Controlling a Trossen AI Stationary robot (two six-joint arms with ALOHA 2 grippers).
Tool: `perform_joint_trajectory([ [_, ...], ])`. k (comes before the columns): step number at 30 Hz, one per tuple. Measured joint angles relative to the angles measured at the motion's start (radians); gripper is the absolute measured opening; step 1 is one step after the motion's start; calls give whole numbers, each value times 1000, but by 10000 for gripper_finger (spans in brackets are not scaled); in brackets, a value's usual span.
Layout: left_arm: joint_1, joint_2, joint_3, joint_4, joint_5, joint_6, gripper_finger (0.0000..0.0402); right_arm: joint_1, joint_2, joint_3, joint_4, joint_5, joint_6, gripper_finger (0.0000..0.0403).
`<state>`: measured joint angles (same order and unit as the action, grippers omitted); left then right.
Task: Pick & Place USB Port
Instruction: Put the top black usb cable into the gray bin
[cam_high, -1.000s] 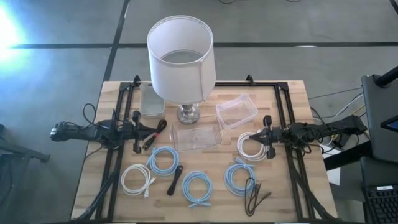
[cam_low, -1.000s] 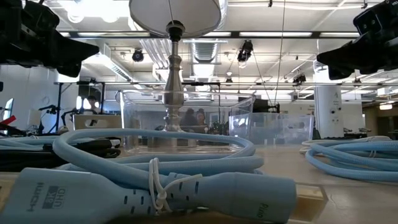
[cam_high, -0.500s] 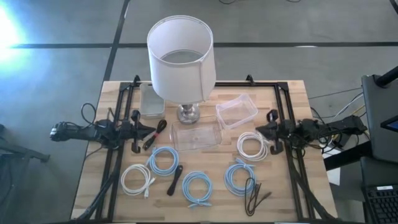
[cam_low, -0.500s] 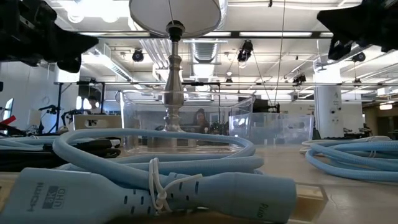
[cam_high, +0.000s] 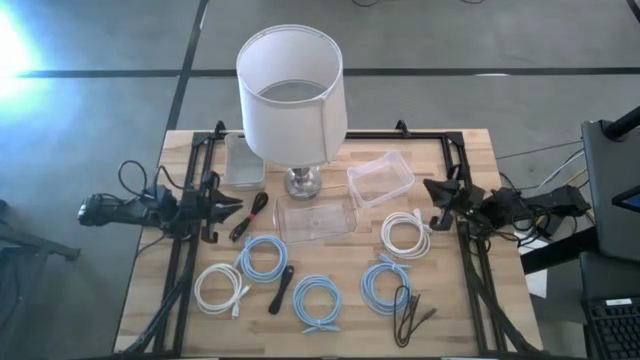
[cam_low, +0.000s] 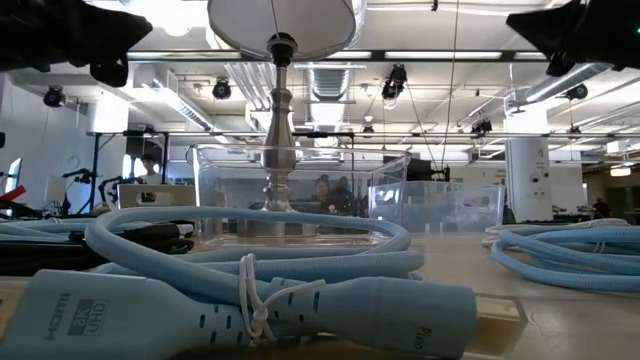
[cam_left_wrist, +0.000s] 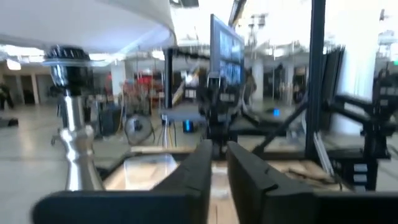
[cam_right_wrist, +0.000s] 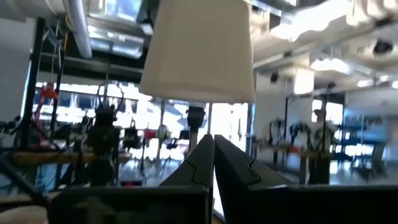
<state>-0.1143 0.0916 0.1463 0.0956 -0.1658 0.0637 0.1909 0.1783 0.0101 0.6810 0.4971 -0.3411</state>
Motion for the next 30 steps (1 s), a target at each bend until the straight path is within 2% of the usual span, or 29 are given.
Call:
perform_joint_trajectory([
  [5, 0, 68, 91, -156, -9, -1, 135, -1, 1, 0, 10, 2, -14, 9],
  [10, 0, 150, 217, -353, -25, -27, 170, -5, 1, 3, 5, 3, 15, 18],
  [14, 1, 238, 316, -539, -90, -179, 176, -5, 19, 34, -24, 3, 24, 47],
  [19, 1, 357, 392, -726, -97, -422, 172, -5, 100, 74, -47, 3, 49, 91],
  [26, 1, 525, 334, -795, -79, -687, 168, -5, 267, 169, -43, 3, 74, 133],
  [30, 1, 618, 290, -791, -77, -746, 167, -5, 357, 222, -42, 3, 73, 142],
])
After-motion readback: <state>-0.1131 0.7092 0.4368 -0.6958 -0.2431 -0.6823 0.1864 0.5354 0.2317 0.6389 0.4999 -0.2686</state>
